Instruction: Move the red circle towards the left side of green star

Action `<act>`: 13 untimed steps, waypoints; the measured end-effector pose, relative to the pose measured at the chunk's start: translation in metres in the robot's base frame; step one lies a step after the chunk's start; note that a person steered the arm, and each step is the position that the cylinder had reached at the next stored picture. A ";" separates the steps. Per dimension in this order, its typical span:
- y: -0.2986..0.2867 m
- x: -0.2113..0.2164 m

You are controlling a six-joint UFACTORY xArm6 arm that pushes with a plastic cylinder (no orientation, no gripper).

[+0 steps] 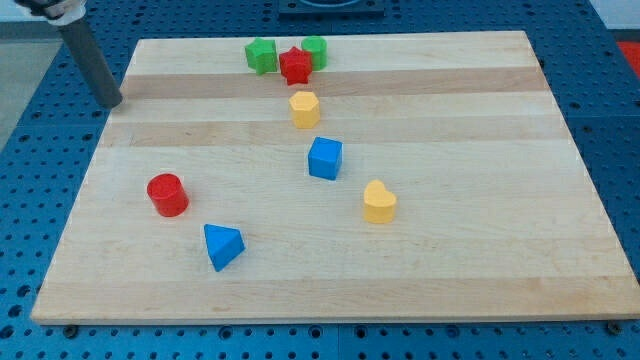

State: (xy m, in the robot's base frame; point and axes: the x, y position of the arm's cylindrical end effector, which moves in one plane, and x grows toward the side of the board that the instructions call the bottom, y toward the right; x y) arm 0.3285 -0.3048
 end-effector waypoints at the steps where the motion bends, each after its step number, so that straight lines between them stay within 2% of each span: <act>1: 0.000 0.029; 3: 0.000 0.108; 4: 0.000 0.132; 5: 0.024 0.191; 6: 0.036 0.224; 7: 0.081 0.234; 8: 0.116 0.234; 11: 0.132 0.159; 12: 0.133 0.131; 13: 0.110 0.109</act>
State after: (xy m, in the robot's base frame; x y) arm 0.4371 -0.1947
